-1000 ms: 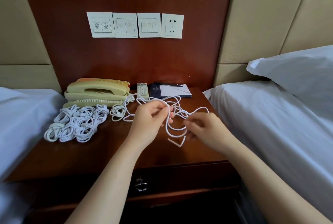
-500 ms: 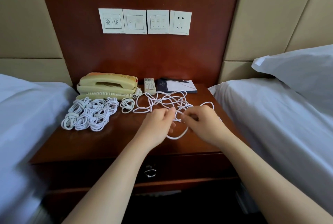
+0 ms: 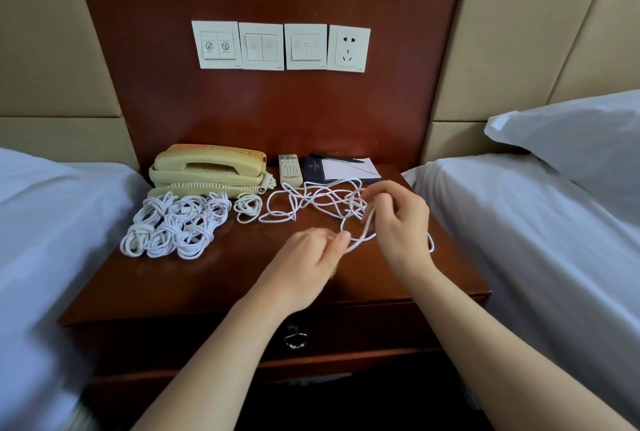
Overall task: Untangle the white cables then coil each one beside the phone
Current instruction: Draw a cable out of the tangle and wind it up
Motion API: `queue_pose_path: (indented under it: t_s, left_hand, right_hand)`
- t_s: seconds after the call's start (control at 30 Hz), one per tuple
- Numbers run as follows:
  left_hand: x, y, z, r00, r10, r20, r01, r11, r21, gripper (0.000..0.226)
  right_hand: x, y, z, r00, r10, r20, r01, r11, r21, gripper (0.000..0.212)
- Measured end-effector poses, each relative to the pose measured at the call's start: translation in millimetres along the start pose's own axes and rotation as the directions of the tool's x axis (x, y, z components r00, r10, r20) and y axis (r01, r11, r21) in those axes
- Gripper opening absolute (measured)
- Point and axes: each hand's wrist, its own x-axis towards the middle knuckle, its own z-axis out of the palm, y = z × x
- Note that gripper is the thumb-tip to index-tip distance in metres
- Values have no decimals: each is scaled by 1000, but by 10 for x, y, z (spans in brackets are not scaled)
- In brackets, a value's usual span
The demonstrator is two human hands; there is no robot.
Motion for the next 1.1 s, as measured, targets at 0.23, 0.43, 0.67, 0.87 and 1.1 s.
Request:
queue_pose_path:
  t_s: [0.23,0.43,0.67,0.87,1.1]
  left_hand:
    - [66,-21,18,985,-65,162,101,969,-226,55]
    - [54,-64,-111,980,-134,150,171,948,-268,46]
    - [33,-253,-375,946,-324,-31,271,838,-473,45]
    - [-71,-281,-550,937,-339,87,319,721,-615,43]
    - [-179,-153,-494,858,-257,445,506,567,-649,44]
  right_hand:
    - [84,151,-25,997,-34,65,39,996,-75,22]
    - [201,326,-116,932,-333,143,362,849,-385,31]
    - [221,273,-92,787,-444,427,599,714,-362,50]
    - [191,155,-112,817,-398,418,566,696,-443,48]
    - [252,173,-91,807,-451,382,591,633,-500,42]
